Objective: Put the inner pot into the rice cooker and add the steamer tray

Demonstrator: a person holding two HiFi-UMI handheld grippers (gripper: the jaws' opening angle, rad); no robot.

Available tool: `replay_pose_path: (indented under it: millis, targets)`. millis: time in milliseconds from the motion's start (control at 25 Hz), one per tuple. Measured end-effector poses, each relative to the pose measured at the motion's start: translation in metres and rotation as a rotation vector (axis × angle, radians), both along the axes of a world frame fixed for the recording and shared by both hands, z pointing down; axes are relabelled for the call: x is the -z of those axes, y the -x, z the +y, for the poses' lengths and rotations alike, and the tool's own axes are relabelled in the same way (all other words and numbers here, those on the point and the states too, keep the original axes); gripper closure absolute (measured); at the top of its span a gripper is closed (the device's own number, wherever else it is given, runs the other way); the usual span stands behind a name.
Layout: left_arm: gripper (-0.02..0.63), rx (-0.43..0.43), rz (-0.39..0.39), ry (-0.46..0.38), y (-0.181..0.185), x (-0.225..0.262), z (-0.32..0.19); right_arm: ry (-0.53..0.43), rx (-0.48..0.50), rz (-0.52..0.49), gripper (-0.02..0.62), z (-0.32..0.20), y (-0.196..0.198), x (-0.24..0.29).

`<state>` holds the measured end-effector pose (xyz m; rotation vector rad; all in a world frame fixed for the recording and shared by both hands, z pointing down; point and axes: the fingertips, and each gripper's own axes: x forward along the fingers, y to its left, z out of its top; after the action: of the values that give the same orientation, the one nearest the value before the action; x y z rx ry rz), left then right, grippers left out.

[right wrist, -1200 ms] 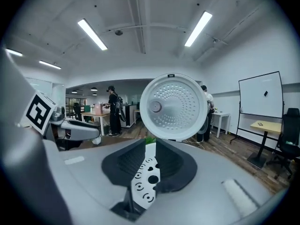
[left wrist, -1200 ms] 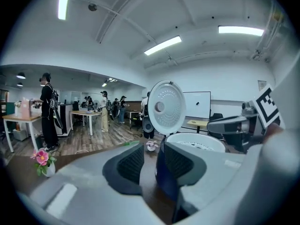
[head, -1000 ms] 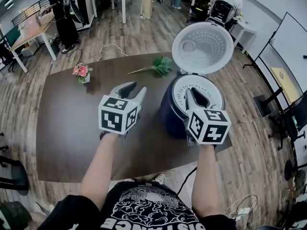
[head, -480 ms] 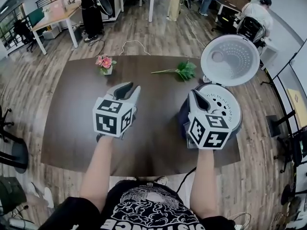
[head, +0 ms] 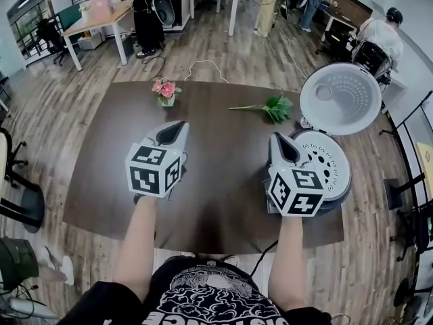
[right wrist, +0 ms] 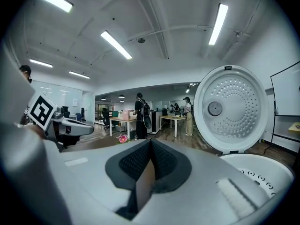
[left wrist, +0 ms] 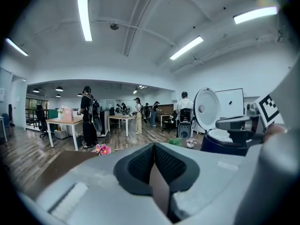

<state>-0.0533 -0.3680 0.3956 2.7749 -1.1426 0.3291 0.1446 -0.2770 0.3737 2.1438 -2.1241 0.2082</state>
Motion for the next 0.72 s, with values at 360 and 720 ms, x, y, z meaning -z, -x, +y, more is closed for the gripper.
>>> replay_pose_path:
  millis: [360, 720]
  targets:
    - [0.601, 0.001, 0.017, 0.013, 0.01, 0.003, -0.005, 0.006, 0.009, 0.006, 0.595, -0.007, 0.007, 0.0]
    - [0.601, -0.024, 0.015, 0.021, -0.003, 0.003, -0.001, 0.012, 0.005, 0.003, 0.595, -0.003, 0.001, 0.001]
